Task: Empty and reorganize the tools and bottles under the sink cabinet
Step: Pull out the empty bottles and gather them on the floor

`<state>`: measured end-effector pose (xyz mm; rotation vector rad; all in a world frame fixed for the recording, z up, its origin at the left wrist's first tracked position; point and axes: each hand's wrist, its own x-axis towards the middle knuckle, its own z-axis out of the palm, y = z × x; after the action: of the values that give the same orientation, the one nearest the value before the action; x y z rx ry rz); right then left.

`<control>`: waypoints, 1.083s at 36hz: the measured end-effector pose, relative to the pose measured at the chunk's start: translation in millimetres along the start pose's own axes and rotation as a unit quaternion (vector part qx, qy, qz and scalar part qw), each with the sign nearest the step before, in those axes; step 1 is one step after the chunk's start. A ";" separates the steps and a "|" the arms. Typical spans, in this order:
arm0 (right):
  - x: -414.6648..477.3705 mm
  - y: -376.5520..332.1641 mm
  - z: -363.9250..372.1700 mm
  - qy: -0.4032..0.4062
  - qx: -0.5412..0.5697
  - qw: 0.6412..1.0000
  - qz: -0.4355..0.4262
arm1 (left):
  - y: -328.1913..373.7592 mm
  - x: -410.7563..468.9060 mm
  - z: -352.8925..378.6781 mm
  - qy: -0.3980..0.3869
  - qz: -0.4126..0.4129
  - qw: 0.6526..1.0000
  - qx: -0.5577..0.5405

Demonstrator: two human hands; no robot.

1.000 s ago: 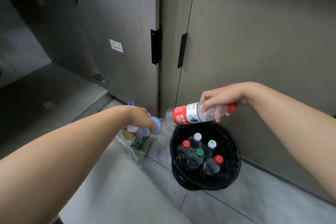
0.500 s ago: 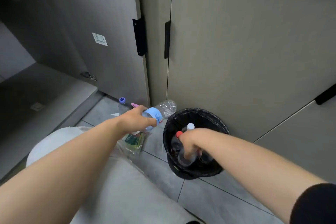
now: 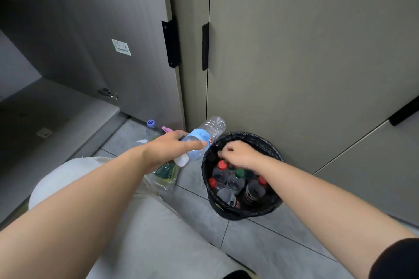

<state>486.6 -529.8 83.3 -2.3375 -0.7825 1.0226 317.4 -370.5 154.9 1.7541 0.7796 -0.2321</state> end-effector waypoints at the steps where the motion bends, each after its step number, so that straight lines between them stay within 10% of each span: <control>1: -3.5 -7.7 -4.4 -0.023 0.120 0.992 0.012 | 0.1 0.2 1.3 -0.005 0.008 1.000 -0.010; 4: -17.0 -24.7 -14.4 -0.143 0.342 0.929 0.017 | 0.8 1.7 6.2 0.000 0.030 0.999 -0.023; 10: -28.5 -46.3 -9.2 -0.170 0.355 0.918 -0.041 | 3.7 -0.9 11.5 -0.025 0.063 0.997 0.035; 17: -37.0 -30.1 -63.2 -0.158 0.007 0.986 0.046 | 1.4 5.1 16.0 -0.038 0.056 0.994 0.084; 25: -42.2 -11.5 -71.1 -0.231 -0.307 0.909 0.163 | -0.5 12.2 15.6 -0.006 0.031 0.989 0.146; 31: -47.8 1.3 -33.7 -0.196 -0.363 0.906 0.096 | 2.9 11.6 20.0 -0.012 0.036 0.987 0.157; 36: -38.8 19.8 8.7 -0.141 -0.528 0.836 0.049 | -0.1 15.4 17.3 -0.006 0.035 0.985 0.171; 39: -32.0 39.1 25.6 -0.103 -0.488 0.865 0.043 | -3.2 18.6 14.6 0.004 0.031 0.985 0.167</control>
<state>461.2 -574.7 59.8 -3.1307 -1.5788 1.0665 332.9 -376.2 137.8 2.0935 0.7201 -0.3284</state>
